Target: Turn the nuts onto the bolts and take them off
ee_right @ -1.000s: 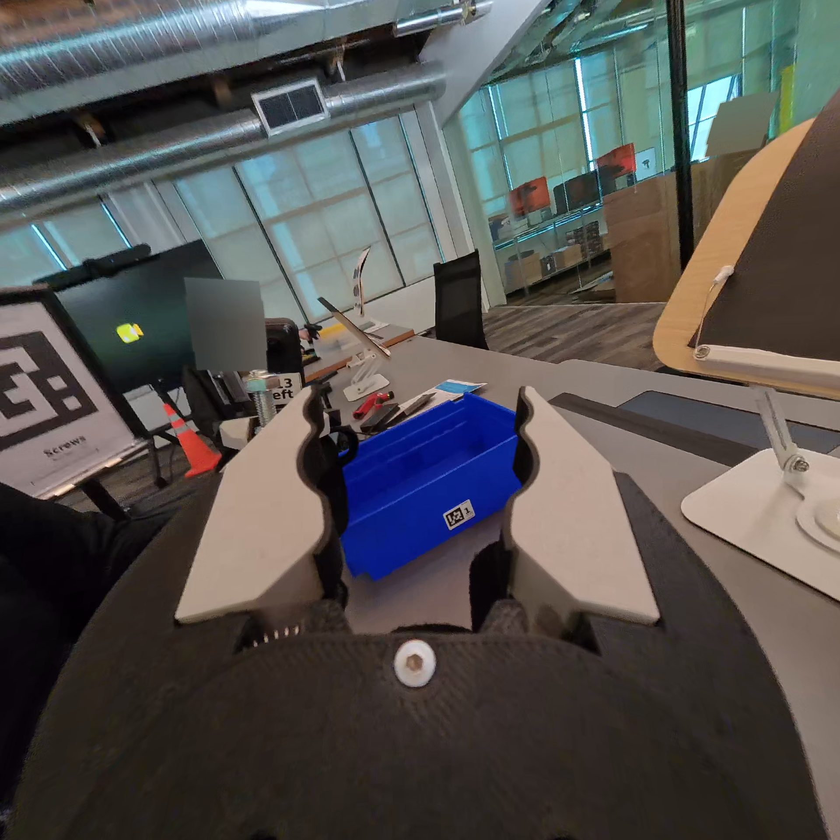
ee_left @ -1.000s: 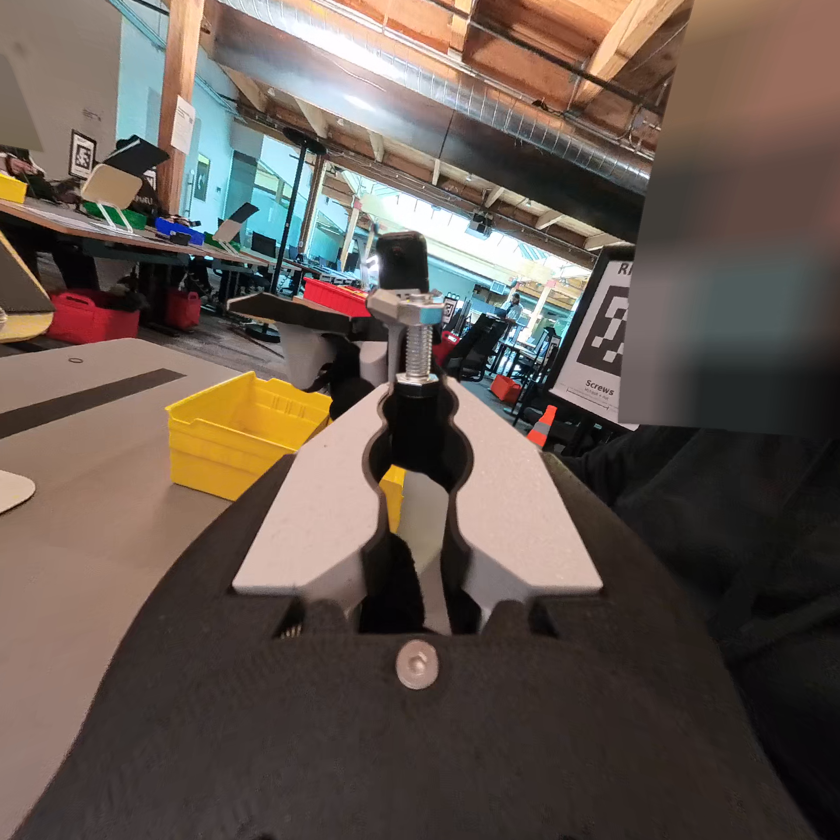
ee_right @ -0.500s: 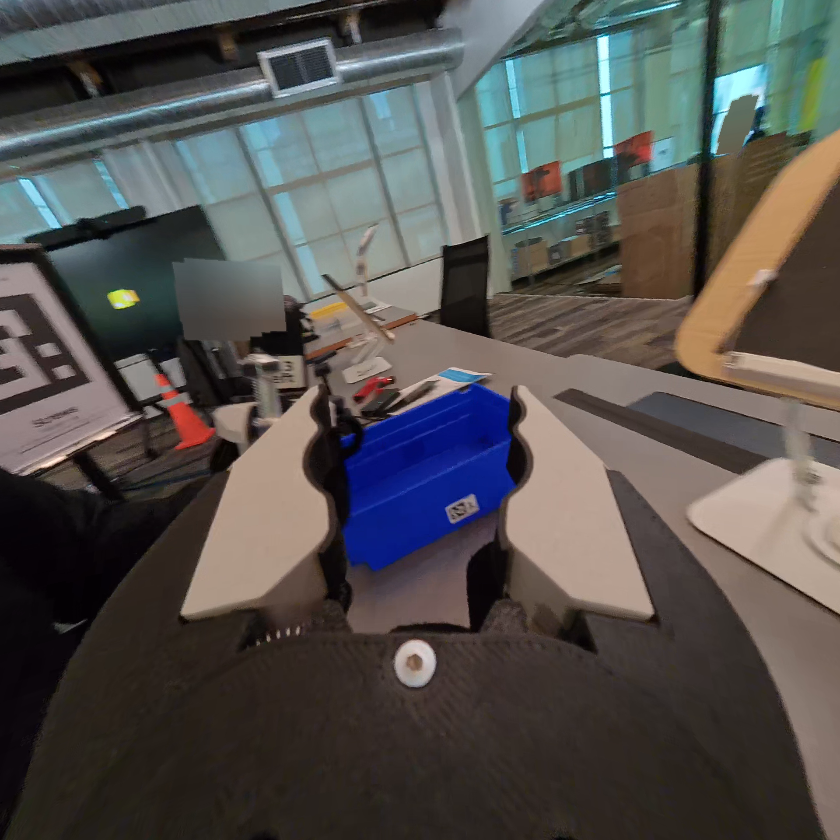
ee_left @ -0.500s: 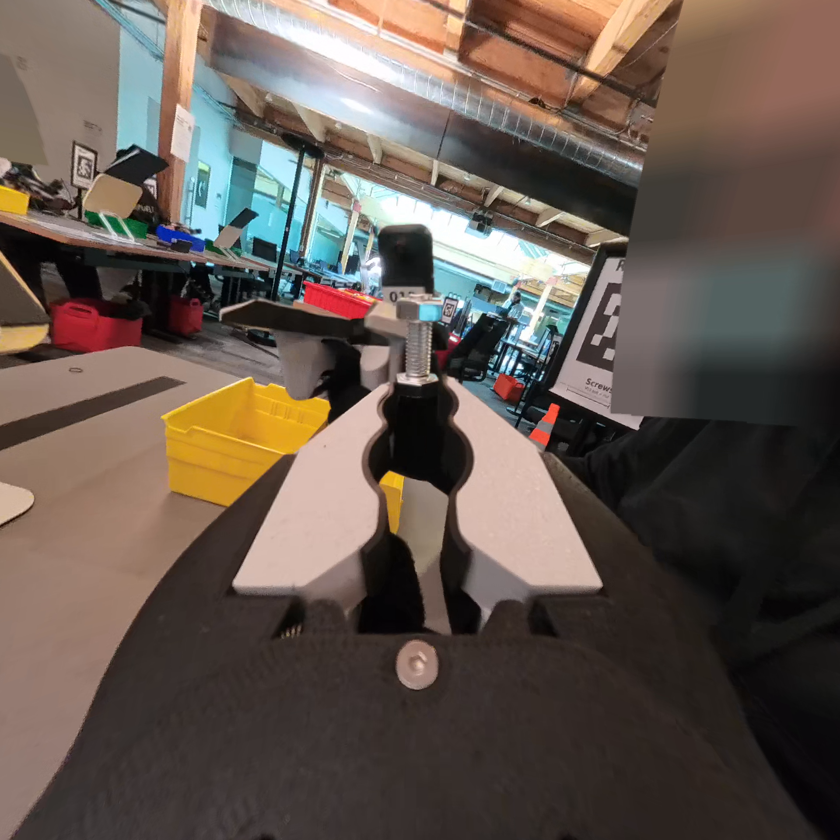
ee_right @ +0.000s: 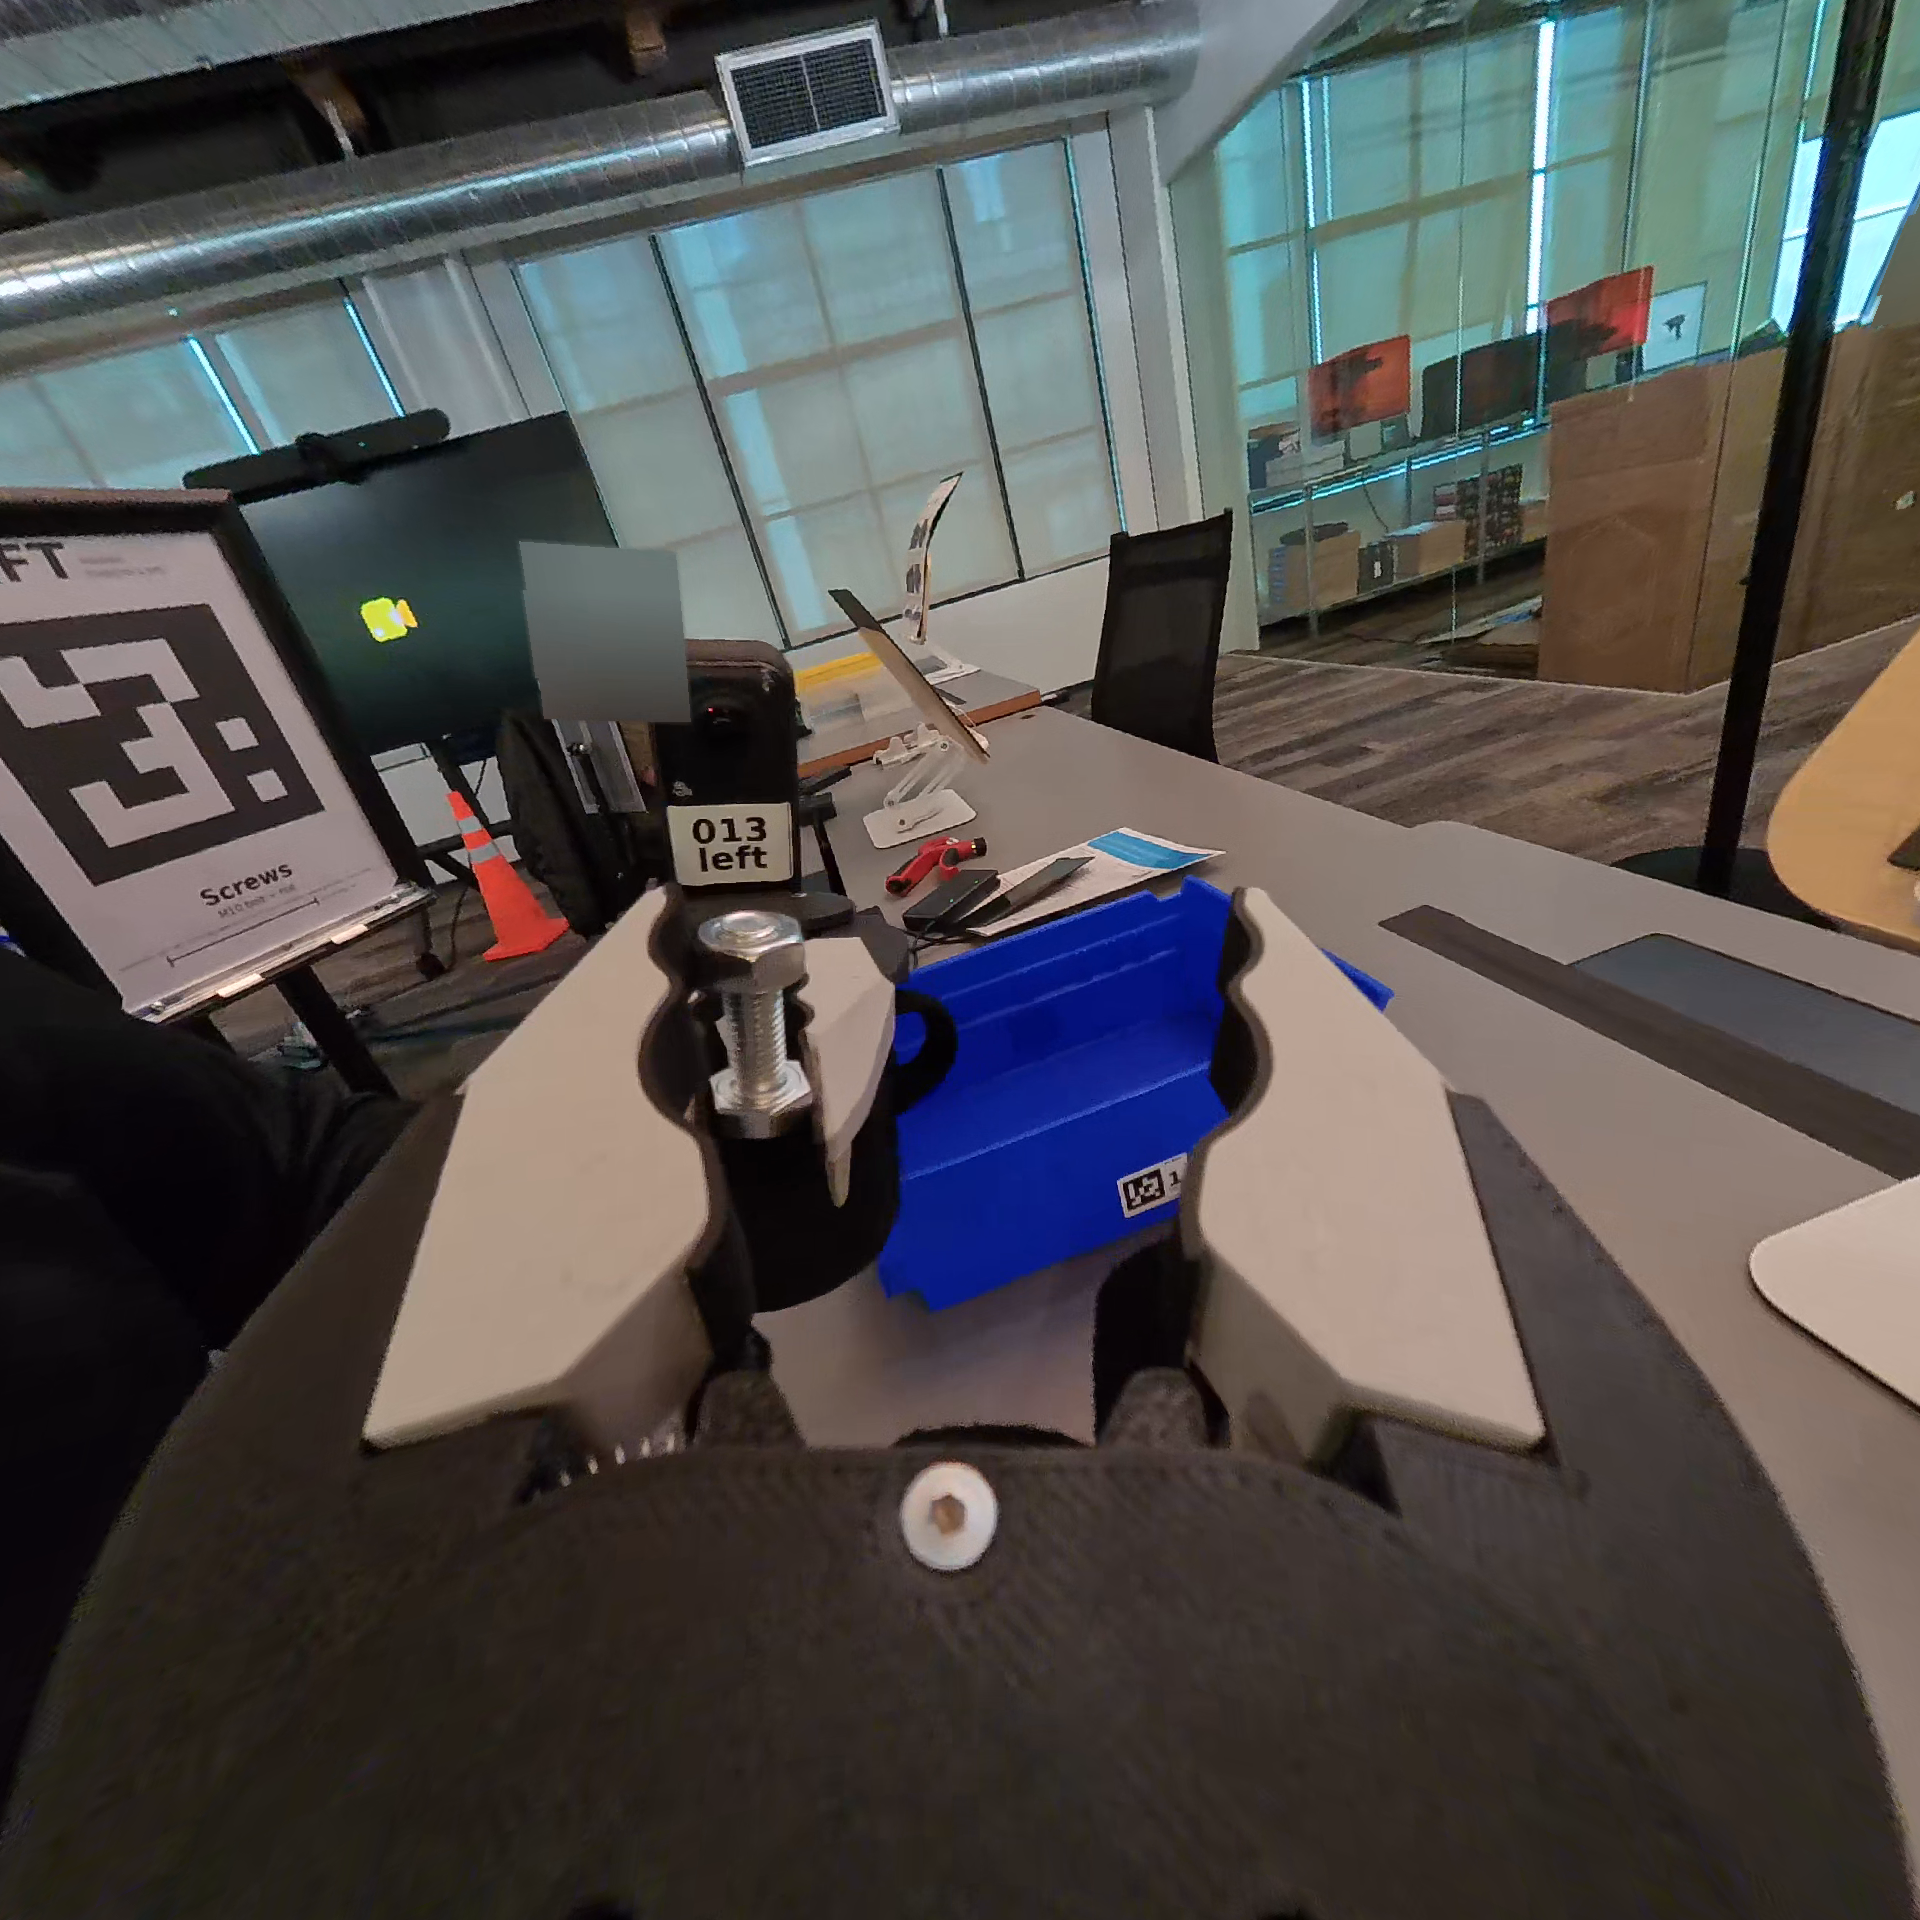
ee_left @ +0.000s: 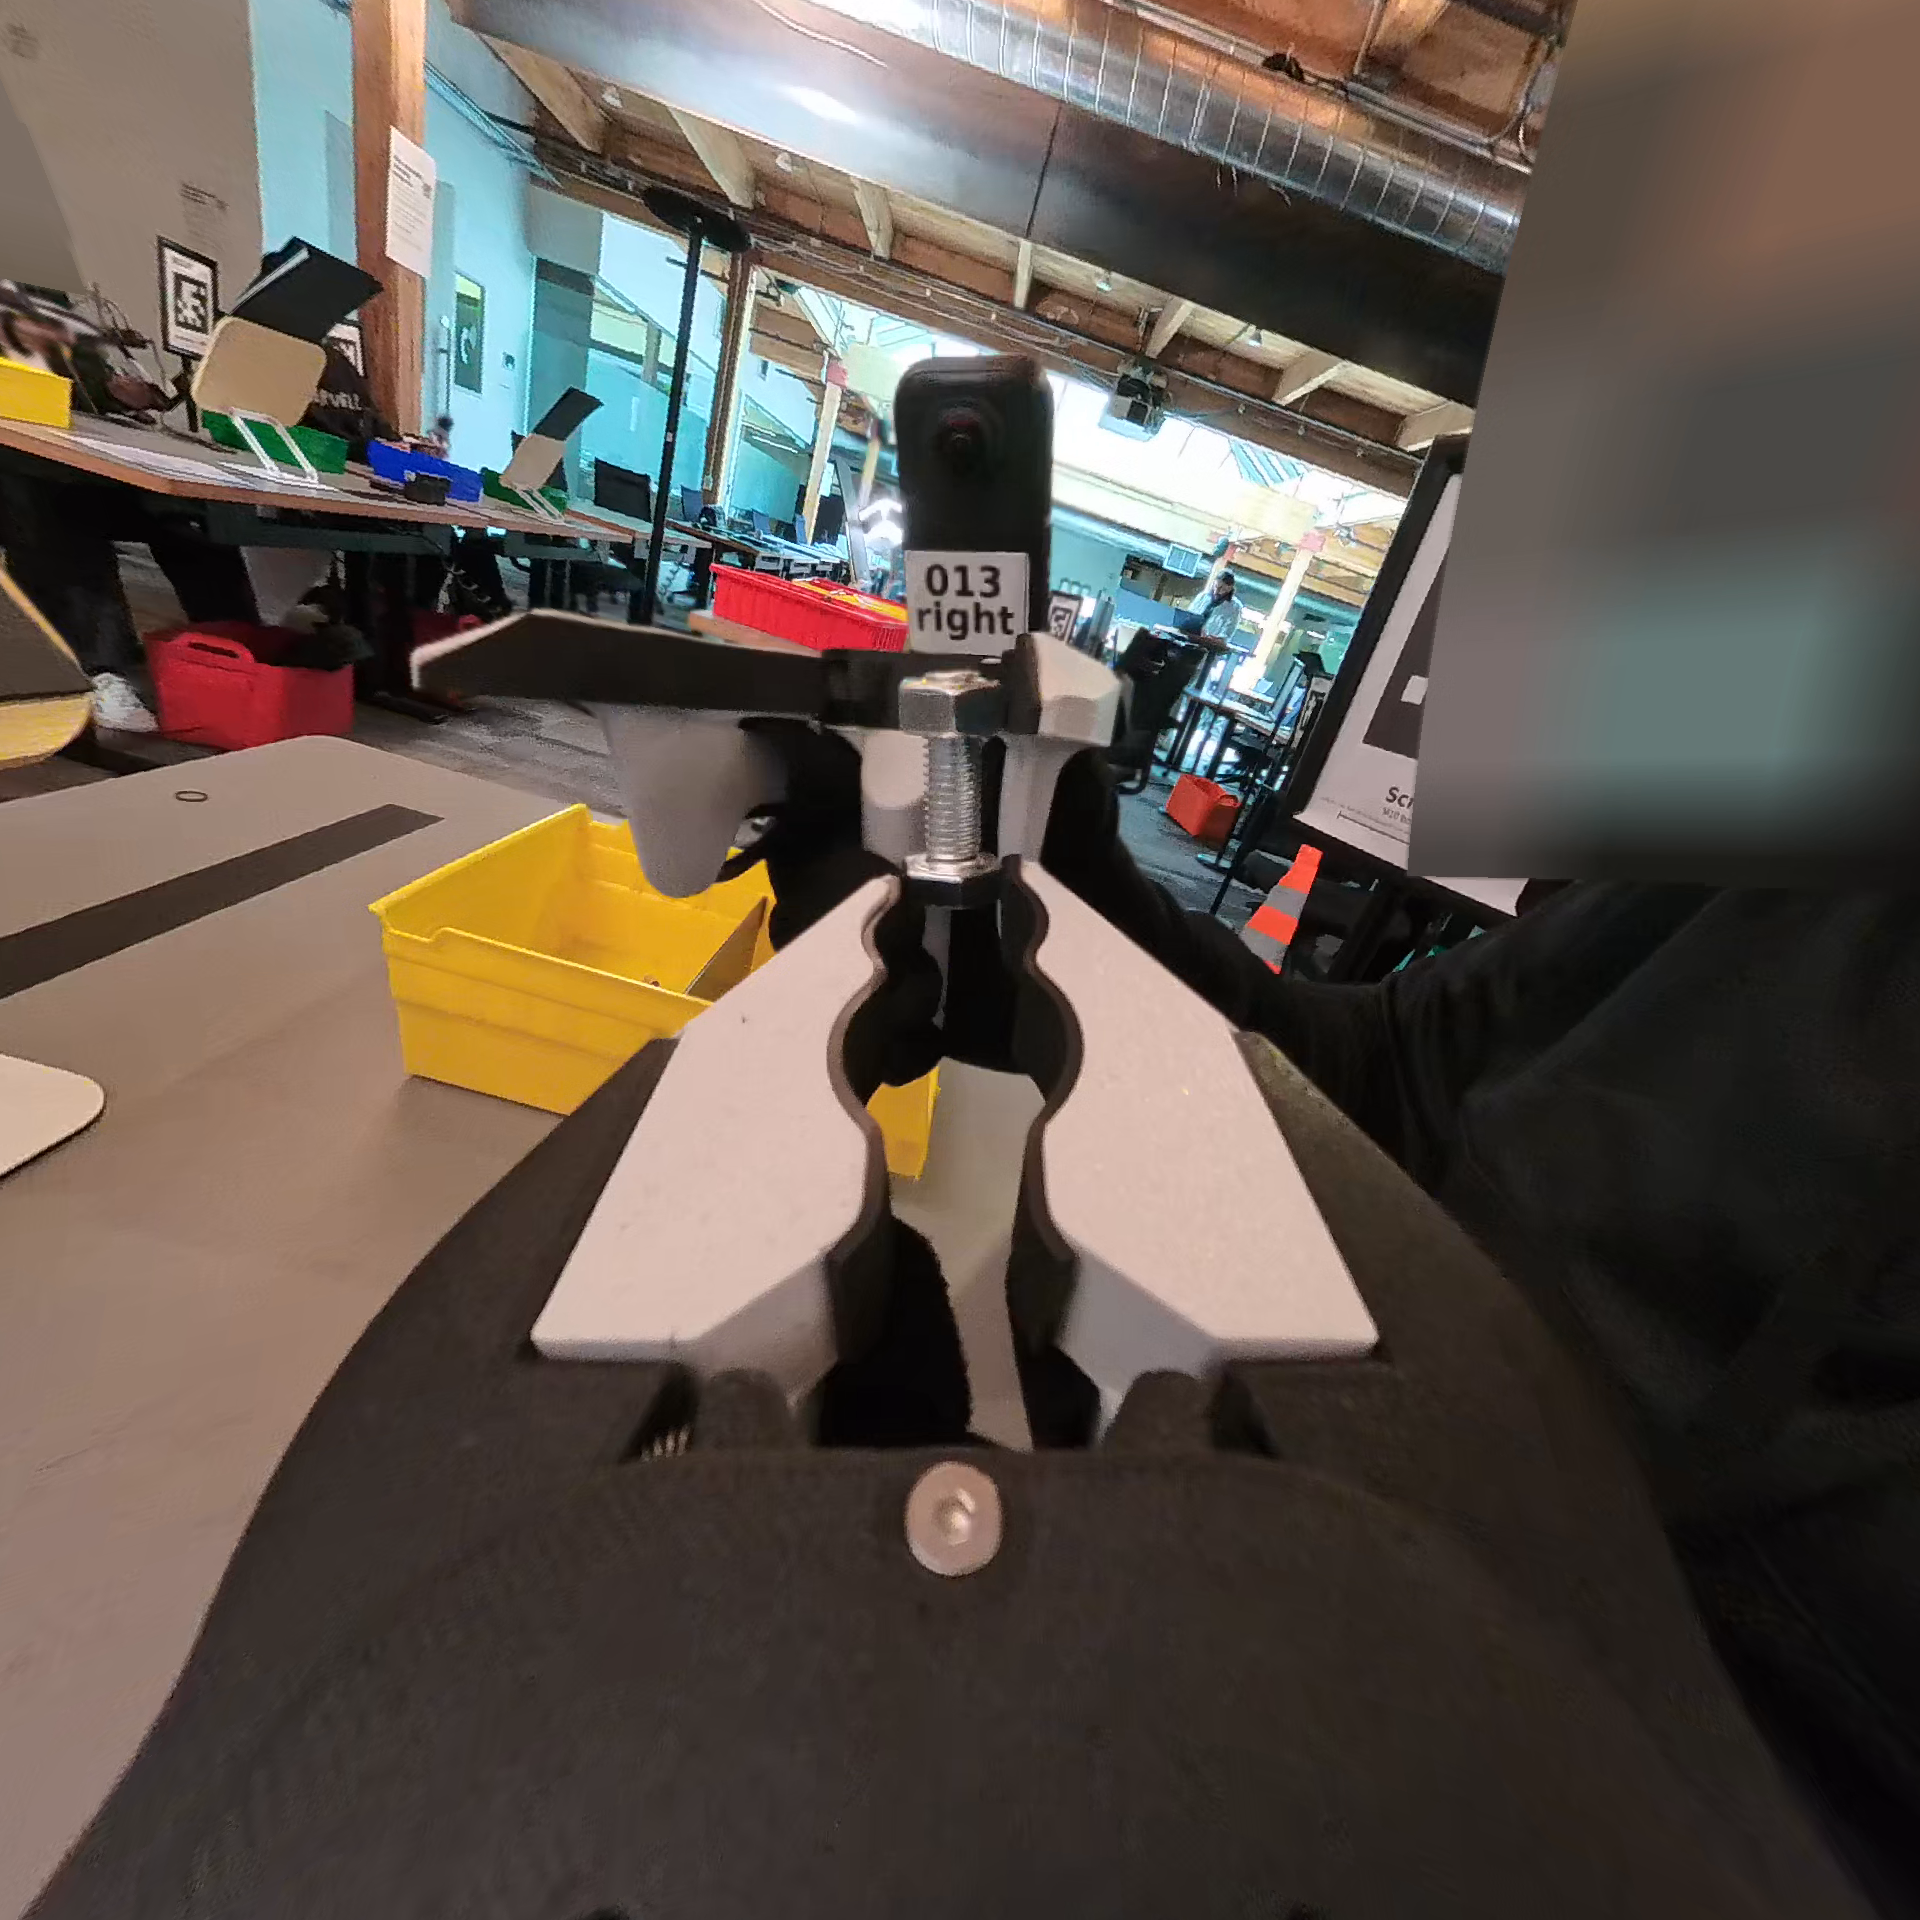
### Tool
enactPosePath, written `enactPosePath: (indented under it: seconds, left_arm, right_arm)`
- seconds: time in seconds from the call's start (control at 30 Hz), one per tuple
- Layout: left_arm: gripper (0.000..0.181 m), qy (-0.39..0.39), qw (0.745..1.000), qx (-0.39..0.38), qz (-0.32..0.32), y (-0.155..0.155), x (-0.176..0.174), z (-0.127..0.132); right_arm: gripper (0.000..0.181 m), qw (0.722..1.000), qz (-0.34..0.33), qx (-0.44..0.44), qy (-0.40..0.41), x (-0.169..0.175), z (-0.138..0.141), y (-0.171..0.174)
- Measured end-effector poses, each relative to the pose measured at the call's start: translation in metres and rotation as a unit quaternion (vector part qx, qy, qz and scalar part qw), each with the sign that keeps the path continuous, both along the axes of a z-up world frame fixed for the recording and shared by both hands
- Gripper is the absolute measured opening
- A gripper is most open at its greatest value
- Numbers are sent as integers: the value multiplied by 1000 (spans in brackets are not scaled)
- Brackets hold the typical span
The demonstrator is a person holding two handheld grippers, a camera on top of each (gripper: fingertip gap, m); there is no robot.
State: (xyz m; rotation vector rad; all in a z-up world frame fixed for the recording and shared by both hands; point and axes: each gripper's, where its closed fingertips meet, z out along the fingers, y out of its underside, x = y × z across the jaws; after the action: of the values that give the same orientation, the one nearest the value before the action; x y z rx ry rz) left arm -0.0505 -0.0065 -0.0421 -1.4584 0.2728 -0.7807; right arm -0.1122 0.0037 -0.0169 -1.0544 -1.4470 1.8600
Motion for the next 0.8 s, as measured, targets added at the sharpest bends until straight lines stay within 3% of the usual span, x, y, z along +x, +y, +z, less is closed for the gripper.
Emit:
enactPosePath:
  seconds: [0.13,0.17,0.27,0.63,0.77,0.8]
  left_arm:
    - [15,-13,1000,9,7,-2,-8,5]
    - [14,-25,1000,17,5,-5,-11,8]
    - [14,-26,999,25,6,-8,-15,14]
    - [15,-8,1000,9,1,-2,-5,3]
    - [15,-9,1000,10,6,-3,-7,4]
    - [15,-12,1000,12,12,-2,-11,4]
  right_arm:
    - [106,1000,-22,-1,3,5,0,21]
    - [93,999,-33,-2,4,7,0,30]
    - [95,999,-50,3,1,10,-2,46]
    - [95,1000,9,3,11,8,4,3]
    - [104,1000,-8,-13,3,6,0,17]
    - [99,1000,-18,-16,-1,6,-1,25]
